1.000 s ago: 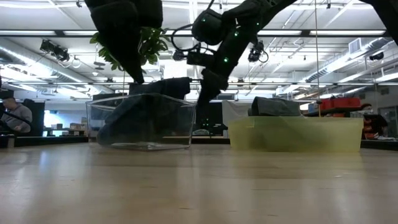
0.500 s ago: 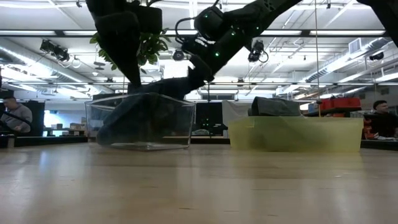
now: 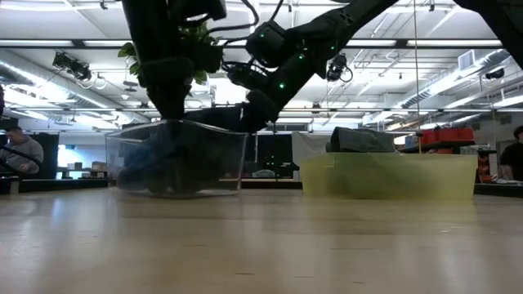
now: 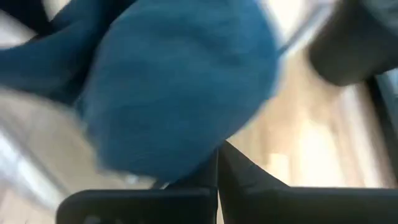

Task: Pick & Place hat
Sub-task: Put the blue cap into the transparent bin

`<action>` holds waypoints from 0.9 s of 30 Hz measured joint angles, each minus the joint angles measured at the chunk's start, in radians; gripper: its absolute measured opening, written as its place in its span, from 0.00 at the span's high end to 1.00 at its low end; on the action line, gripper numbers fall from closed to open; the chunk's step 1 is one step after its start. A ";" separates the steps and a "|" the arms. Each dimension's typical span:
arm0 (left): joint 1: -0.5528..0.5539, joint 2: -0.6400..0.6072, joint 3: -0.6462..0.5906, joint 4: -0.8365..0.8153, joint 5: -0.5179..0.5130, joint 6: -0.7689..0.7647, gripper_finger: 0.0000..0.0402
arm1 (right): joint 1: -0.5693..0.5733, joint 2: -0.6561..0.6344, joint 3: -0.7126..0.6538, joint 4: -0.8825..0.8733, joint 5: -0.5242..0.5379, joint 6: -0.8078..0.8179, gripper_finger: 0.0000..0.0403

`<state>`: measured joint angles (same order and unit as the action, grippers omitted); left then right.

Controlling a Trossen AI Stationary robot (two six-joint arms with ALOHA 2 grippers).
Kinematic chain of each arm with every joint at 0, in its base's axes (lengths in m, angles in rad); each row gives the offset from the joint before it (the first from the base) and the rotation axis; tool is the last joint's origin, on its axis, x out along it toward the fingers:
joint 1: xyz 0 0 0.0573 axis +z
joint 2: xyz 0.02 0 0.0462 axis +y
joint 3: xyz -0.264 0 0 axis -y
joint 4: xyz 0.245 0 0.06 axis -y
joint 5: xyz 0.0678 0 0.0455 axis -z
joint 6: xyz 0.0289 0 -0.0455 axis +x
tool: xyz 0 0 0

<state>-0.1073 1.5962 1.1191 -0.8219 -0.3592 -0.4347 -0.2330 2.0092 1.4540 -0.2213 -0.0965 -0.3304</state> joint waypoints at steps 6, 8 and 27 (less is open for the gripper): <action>0.050 0.000 0.000 -0.065 -0.011 0.000 0.99 | 0.038 0.011 -0.002 -0.059 -0.009 -0.119 1.00; 0.055 -0.012 0.000 -0.064 -0.016 0.000 0.99 | 0.042 0.010 -0.002 -0.069 0.033 -0.150 1.00; 0.052 -0.191 0.001 0.045 -0.318 -0.052 0.99 | 0.035 -0.173 -0.002 -0.217 0.088 -0.052 1.00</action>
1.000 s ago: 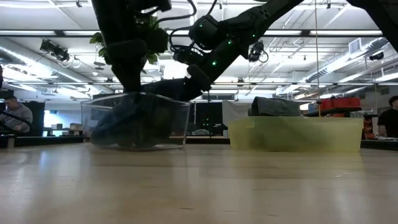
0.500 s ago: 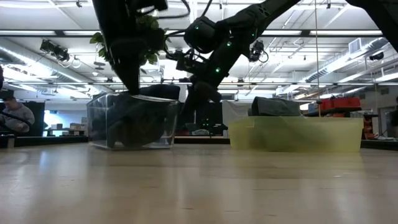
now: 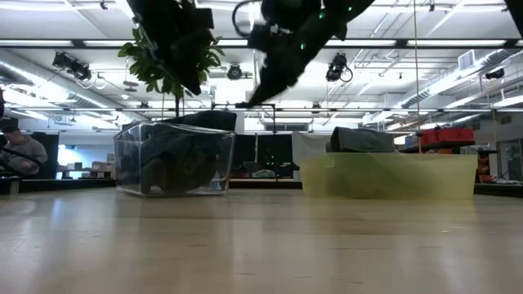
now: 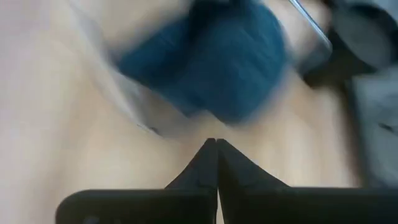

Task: Pick & Place hat
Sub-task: Put the blue cap into the transparent bin

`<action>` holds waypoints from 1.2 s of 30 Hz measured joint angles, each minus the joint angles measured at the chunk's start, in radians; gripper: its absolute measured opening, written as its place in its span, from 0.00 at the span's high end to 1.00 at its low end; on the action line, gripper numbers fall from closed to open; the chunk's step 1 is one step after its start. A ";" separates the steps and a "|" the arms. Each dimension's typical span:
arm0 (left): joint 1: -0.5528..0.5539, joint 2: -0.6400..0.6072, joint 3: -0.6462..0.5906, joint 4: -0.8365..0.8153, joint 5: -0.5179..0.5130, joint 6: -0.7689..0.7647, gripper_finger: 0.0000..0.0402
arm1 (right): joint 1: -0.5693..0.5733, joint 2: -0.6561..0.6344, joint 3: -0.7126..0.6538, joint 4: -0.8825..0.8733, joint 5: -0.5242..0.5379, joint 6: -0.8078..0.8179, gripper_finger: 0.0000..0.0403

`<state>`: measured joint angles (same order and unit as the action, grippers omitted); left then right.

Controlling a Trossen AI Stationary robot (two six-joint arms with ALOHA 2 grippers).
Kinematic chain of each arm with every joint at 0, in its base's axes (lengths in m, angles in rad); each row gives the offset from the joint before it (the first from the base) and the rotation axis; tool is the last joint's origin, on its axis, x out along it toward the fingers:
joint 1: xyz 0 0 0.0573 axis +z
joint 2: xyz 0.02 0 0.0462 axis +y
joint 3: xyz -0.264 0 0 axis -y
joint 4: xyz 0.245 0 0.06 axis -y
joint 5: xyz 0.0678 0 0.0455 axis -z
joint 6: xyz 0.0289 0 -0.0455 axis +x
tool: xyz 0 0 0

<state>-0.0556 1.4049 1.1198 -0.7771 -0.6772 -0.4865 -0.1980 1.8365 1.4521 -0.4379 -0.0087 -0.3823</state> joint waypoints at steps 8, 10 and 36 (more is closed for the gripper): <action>0.161 0.009 0.000 0.155 0.049 0.170 0.99 | 0.066 0.027 0.001 0.162 -0.299 0.027 1.00; 0.198 0.009 0.000 0.195 0.156 0.224 0.99 | 0.082 0.059 0.001 0.216 -0.251 0.041 1.00; 0.234 0.078 0.001 -0.038 0.546 0.315 0.99 | 0.064 0.124 0.002 0.070 0.157 0.026 1.00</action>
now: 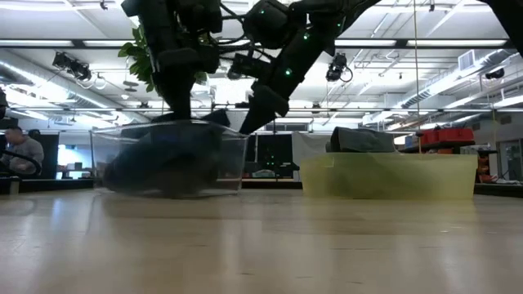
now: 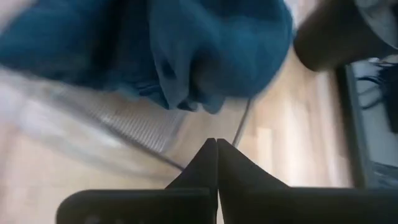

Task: Pick & Place hat
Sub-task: Put the blue cap into the transparent bin

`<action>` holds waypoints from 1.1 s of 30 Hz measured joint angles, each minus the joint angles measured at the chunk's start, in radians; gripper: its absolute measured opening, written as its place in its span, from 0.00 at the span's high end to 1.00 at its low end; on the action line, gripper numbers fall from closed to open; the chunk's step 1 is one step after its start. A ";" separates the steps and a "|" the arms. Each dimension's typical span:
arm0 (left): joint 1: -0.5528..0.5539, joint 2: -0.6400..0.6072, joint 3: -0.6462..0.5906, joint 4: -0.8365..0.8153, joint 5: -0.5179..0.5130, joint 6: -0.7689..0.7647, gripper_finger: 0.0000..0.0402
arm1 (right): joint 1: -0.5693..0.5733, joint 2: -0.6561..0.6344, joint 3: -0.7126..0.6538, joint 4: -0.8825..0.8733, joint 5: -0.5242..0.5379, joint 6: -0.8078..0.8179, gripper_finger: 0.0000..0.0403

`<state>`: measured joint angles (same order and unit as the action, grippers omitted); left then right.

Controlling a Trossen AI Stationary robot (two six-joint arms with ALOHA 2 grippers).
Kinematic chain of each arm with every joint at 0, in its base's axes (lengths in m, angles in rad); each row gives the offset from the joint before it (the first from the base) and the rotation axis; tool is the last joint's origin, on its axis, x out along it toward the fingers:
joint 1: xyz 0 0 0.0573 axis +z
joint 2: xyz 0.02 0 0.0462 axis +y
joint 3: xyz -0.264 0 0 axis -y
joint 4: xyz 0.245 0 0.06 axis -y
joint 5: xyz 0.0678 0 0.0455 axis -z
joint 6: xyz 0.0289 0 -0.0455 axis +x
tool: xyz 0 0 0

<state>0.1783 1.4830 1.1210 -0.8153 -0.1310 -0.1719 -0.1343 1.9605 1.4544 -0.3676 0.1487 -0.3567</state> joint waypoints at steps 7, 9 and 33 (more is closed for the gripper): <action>-0.020 0.006 0.000 -0.028 0.002 -0.031 0.99 | -0.025 0.004 -0.005 0.055 0.035 -0.026 1.00; -0.017 0.012 0.000 -0.027 0.002 -0.032 0.99 | -0.031 0.004 -0.005 0.074 0.036 -0.026 1.00; -0.020 0.269 -0.001 0.091 0.084 0.004 0.99 | 0.005 -0.285 -0.001 -0.338 0.067 -0.090 0.99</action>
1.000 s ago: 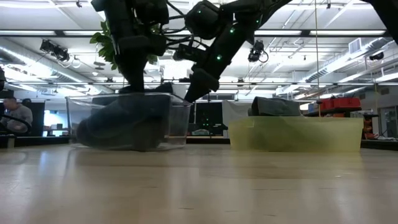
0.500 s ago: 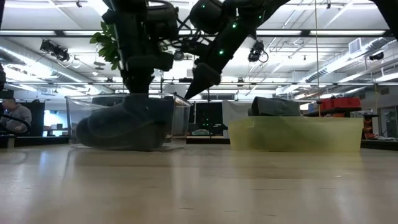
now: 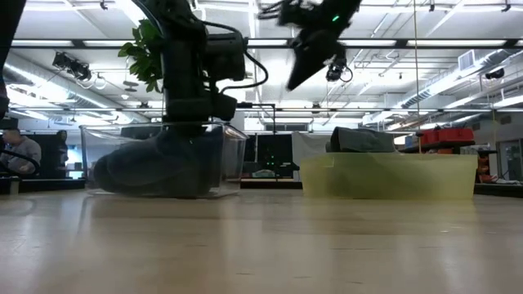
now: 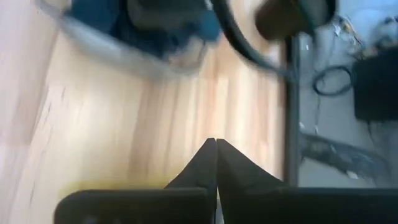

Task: Pick & Place hat
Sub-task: Put the blue cap into the transparent bin

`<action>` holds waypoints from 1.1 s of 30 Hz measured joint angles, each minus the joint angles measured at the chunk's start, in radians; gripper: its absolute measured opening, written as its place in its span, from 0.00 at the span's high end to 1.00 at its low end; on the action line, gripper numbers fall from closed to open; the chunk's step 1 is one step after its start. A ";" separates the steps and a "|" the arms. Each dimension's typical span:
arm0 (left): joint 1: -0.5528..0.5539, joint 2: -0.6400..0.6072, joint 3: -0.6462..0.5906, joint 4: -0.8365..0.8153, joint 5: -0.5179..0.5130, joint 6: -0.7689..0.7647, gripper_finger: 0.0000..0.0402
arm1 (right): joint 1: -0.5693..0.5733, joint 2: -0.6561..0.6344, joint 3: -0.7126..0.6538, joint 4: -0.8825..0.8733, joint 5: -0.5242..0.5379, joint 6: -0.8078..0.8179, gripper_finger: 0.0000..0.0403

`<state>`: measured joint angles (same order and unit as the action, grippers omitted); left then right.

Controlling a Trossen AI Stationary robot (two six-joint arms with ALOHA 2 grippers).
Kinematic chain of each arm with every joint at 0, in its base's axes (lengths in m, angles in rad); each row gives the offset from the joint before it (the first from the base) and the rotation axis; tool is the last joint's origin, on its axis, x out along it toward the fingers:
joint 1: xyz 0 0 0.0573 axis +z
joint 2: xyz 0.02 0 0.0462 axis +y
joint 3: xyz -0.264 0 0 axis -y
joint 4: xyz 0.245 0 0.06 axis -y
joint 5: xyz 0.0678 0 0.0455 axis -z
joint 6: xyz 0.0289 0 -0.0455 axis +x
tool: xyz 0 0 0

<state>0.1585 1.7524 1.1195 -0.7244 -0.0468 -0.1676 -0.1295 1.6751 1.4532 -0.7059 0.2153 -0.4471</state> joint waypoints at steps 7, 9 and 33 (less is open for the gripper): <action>0.000 -0.018 0.004 -0.001 0.001 0.016 0.99 | 0.003 -0.220 0.000 -0.202 0.037 0.067 0.99; -0.002 -0.054 0.027 -0.005 0.000 0.017 0.99 | 0.003 -0.277 0.000 -0.211 0.035 0.081 0.99; 0.010 -0.144 0.116 -0.108 -0.307 -0.130 0.99 | 0.020 -0.360 -0.002 -0.302 0.001 0.178 0.99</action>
<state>0.1685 1.6087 1.2354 -0.8322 -0.3542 -0.2973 -0.1099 1.3153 1.4516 -1.0080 0.2165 -0.2686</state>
